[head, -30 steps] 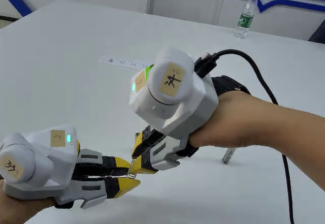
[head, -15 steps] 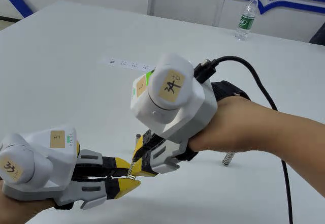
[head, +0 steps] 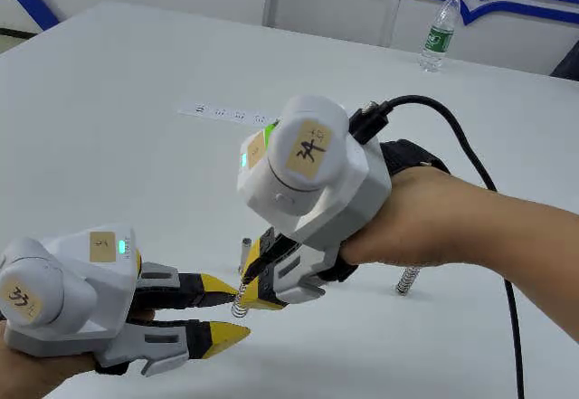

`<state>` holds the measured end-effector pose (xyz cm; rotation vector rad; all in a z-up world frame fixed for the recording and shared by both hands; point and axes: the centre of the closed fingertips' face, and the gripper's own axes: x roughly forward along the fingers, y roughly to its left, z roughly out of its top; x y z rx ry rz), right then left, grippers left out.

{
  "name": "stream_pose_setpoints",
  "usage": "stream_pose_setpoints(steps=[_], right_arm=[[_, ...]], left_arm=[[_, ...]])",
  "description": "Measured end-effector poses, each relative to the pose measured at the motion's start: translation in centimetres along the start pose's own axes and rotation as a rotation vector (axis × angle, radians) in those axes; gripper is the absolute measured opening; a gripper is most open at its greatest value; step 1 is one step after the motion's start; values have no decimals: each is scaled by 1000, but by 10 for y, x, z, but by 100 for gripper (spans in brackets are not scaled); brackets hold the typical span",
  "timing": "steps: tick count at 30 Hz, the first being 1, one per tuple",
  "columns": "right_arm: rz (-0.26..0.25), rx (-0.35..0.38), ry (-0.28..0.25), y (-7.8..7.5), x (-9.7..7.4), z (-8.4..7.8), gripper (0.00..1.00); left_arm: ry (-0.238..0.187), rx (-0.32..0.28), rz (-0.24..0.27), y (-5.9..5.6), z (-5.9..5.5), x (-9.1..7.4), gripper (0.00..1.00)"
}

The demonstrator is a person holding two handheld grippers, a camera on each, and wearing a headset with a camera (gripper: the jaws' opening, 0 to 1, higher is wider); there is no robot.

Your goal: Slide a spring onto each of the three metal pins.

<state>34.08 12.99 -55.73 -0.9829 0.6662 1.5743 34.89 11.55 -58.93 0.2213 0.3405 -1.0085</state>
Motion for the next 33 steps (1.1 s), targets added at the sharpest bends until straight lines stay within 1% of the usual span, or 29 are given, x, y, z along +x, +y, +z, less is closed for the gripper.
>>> stream_pose_setpoints(steps=[5,11,17,26,33], right_arm=[[-7,2,10,-4,-3,-3,12],[-26,6,22,-16,-10,-6,12],[-47,11,33,-29,-14,-8,12],[-92,16,60,-59,-14,-12,12],[-110,25,58,-82,-10,-7,12]], left_arm=[[3,-8,9,3,-3,-2,26],[5,-27,30,8,-6,-5,31],[10,-49,46,9,-9,-8,36],[9,-83,74,11,-12,-13,43],[11,-95,85,12,-13,-15,45]])
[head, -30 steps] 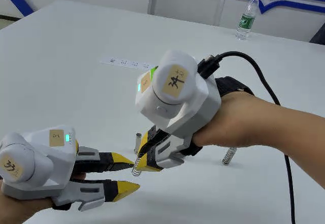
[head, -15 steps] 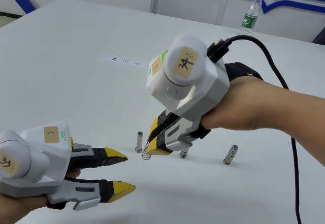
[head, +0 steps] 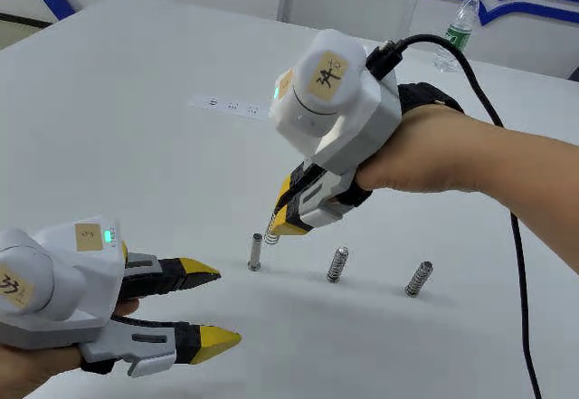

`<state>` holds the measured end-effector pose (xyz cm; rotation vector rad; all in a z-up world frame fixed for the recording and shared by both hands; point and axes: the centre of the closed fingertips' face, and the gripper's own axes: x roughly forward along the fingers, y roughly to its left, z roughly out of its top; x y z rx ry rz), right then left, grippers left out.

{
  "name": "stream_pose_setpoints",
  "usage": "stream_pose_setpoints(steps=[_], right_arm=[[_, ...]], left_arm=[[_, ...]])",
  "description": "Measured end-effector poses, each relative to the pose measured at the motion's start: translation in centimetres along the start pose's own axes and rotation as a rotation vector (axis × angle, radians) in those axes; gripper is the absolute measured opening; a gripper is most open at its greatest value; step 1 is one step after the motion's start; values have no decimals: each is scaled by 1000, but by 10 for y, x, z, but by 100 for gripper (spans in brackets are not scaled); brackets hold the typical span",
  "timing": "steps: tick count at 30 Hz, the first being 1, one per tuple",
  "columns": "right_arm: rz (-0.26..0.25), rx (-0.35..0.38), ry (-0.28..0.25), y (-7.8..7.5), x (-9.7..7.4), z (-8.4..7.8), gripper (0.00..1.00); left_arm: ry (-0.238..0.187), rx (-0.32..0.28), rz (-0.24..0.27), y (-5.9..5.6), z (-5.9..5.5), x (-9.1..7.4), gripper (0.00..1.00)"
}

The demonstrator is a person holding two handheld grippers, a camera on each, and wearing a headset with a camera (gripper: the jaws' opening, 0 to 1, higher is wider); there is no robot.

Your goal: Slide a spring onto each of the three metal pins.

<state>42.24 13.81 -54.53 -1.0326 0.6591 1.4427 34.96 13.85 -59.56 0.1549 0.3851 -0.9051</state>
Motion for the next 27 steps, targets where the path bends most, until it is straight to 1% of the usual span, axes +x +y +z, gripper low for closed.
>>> stream_pose_setpoints(steps=[3,6,7,8,15,23,27], right_arm=[[2,10,-3,-4,4,1,12],[-2,13,5,-9,10,0,12],[-3,11,9,-12,13,0,12],[2,14,11,-13,15,0,12],[14,23,14,-13,20,-2,12],[26,37,17,-14,25,-3,12],[26,33,28,-14,29,-5,12]], left_arm=[[2,-3,2,0,-1,-1,45],[4,-6,4,1,-1,-1,46],[5,-7,5,1,-2,-1,46],[7,-7,5,1,-2,-1,46],[12,-12,7,3,-3,-2,46],[19,-16,5,3,-6,-1,46],[18,-19,7,4,-6,-1,45]])
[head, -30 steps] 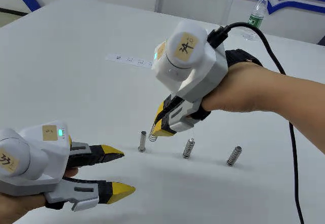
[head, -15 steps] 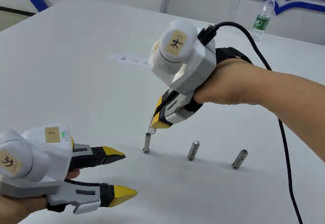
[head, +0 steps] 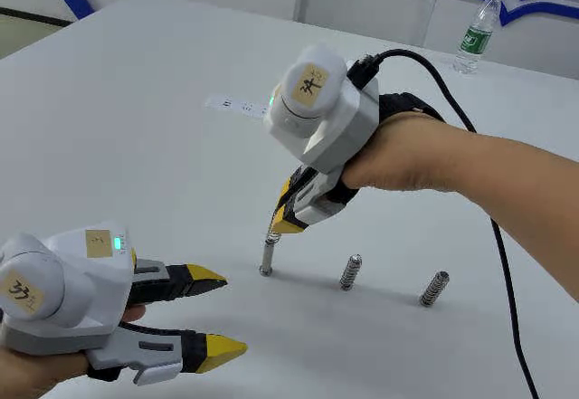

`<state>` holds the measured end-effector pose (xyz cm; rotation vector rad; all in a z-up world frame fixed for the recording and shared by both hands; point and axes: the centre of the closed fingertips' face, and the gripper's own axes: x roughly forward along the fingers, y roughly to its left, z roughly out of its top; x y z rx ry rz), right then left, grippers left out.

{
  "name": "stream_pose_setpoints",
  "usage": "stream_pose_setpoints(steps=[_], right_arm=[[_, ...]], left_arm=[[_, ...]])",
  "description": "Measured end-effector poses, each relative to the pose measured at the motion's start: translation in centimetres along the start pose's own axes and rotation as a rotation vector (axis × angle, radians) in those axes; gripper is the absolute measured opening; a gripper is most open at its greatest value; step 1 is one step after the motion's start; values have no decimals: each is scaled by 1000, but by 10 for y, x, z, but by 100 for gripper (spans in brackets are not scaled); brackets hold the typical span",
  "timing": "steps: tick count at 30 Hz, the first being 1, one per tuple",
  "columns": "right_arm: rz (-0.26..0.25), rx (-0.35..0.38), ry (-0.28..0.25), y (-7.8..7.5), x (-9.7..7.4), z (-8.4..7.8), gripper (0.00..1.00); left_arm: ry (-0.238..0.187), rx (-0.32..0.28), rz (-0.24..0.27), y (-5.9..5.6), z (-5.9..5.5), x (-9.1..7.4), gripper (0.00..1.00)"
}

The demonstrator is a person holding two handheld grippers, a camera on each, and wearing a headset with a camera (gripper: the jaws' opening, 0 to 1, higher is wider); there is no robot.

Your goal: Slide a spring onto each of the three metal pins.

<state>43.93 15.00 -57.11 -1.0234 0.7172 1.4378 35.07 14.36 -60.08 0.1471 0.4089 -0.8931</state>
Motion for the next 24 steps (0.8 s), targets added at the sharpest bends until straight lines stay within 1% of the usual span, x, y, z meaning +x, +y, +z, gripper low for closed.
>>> stream_pose_setpoints(steps=[12,24], right_arm=[[13,11,8,2,5,-1,12],[34,20,45,6,16,-4,12]], left_arm=[[6,-3,2,2,-4,-1,45],[4,-8,7,3,-5,-1,45]])
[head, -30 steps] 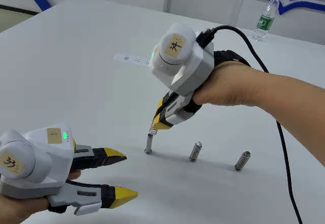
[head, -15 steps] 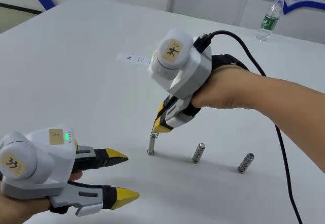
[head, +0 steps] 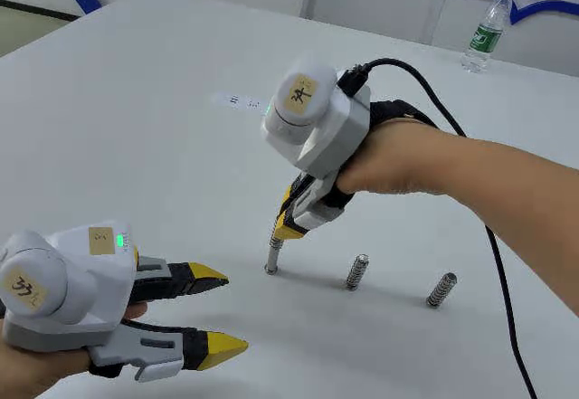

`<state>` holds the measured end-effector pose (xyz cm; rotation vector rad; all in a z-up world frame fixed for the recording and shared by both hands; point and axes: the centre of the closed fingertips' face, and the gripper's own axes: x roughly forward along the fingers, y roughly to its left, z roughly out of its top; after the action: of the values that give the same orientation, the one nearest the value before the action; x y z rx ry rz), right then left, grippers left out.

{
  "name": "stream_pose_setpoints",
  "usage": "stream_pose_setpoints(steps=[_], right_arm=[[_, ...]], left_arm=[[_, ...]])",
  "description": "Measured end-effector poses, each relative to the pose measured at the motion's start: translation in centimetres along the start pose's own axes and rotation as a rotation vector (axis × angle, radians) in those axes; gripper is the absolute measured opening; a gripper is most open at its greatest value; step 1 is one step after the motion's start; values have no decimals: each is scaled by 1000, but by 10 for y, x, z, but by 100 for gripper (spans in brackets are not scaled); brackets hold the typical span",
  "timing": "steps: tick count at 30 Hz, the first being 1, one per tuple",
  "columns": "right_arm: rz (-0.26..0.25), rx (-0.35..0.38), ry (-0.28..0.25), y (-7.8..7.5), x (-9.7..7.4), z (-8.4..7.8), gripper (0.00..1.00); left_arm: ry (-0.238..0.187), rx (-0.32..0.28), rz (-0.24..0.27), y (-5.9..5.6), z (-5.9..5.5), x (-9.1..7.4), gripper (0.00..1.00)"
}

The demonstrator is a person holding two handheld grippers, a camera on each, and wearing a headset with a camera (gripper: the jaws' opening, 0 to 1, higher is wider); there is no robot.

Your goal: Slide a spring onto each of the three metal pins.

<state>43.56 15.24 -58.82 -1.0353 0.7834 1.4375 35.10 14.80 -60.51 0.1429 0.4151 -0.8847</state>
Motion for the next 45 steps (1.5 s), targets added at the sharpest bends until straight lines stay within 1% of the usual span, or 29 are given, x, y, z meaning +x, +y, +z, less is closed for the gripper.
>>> stream_pose_setpoints(steps=[10,20,27,35,45], right_arm=[[11,11,40,-2,15,-8,12],[25,25,49,2,26,-10,12],[33,32,55,4,32,-13,13],[33,55,40,5,32,-15,13],[15,78,10,3,23,-18,14]], left_arm=[[-1,-4,1,0,-1,0,45],[4,-7,-2,0,-2,0,45],[3,-12,2,1,-3,-1,45],[6,-14,2,2,-4,-1,45],[1,-10,1,3,0,1,46]])
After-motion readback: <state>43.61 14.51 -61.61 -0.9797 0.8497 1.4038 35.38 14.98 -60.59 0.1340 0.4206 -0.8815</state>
